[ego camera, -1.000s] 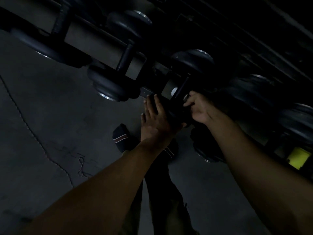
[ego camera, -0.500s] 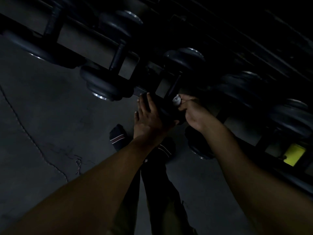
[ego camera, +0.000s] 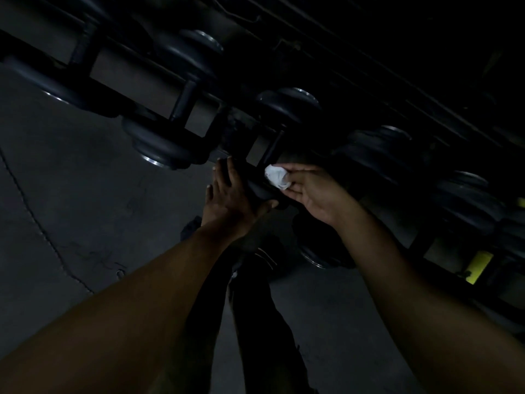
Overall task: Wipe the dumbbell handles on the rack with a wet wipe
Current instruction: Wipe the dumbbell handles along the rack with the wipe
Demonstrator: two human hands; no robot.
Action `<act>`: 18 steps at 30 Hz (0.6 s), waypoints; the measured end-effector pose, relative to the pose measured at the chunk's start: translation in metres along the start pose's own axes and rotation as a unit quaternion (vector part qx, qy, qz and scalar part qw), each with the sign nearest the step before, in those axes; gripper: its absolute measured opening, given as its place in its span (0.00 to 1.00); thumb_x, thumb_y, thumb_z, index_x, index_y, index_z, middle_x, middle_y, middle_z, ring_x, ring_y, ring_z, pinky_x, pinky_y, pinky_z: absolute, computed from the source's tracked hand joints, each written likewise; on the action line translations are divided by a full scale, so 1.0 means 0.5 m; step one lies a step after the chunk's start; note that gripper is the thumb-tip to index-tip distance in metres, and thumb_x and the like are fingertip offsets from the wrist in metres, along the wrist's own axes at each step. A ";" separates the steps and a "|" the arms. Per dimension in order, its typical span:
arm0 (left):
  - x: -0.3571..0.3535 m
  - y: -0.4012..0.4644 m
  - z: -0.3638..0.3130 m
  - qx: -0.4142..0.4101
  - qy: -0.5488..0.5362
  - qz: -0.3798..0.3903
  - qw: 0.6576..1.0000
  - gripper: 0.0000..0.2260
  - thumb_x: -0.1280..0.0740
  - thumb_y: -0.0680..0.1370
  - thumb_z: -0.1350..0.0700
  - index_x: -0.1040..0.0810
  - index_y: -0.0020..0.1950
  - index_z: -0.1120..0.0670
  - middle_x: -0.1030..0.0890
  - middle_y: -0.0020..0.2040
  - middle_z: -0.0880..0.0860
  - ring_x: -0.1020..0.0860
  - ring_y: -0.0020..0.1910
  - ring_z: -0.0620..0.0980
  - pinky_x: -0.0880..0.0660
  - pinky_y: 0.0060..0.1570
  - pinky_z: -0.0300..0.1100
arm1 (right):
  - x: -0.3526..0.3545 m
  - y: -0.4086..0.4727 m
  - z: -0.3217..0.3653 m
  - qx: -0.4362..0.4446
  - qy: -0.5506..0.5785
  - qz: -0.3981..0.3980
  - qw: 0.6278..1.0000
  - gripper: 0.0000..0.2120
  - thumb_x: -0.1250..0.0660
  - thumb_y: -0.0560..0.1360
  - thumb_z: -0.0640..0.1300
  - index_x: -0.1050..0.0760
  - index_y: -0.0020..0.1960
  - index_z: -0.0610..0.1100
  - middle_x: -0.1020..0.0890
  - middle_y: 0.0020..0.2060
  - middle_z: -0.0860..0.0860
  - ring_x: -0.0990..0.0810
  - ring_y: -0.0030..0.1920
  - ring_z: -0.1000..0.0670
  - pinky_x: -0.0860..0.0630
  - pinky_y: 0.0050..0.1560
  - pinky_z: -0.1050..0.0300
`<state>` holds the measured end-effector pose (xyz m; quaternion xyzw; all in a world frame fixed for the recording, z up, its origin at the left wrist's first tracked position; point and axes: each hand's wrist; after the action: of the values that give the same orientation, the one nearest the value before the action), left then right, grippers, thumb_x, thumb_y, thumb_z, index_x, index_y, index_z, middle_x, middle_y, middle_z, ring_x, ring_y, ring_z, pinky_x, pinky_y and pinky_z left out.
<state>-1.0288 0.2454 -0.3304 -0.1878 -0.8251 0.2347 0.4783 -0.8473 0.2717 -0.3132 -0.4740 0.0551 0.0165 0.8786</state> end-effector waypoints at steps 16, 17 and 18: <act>-0.003 0.011 -0.002 0.036 0.002 0.035 0.999 0.59 0.30 0.68 0.28 0.62 0.82 0.55 0.60 0.83 0.58 0.56 0.82 0.59 0.50 0.79 0.58 | -0.053 -0.029 -0.048 0.039 0.145 -0.133 0.980 0.15 0.42 0.79 0.31 0.21 0.56 0.44 0.16 0.46 0.54 0.18 0.48 0.57 0.25 0.57 0.63; 0.001 0.011 -0.002 0.034 0.005 0.041 0.999 0.59 0.30 0.69 0.28 0.62 0.82 0.55 0.60 0.83 0.58 0.57 0.82 0.58 0.52 0.79 0.58 | -0.053 -0.032 -0.052 0.043 0.144 -0.141 0.978 0.15 0.42 0.79 0.31 0.21 0.57 0.44 0.16 0.47 0.53 0.18 0.49 0.56 0.25 0.58 0.61; 0.007 0.009 -0.003 0.029 0.011 0.048 0.998 0.58 0.31 0.70 0.28 0.63 0.82 0.56 0.61 0.83 0.59 0.58 0.82 0.58 0.54 0.79 0.58 | -0.050 -0.036 -0.057 0.048 0.140 -0.150 0.977 0.15 0.41 0.78 0.31 0.21 0.58 0.43 0.16 0.48 0.51 0.18 0.50 0.54 0.24 0.58 0.60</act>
<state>-1.0287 0.2511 -0.3300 -0.2154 -0.8028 0.2790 0.4809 -0.8729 0.2385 -0.3109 -0.4314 0.1067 -0.1849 0.8766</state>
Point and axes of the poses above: each hand's wrist, its own y-axis towards the middle knuckle, its own x-axis out of the back of the hand, z = x × y
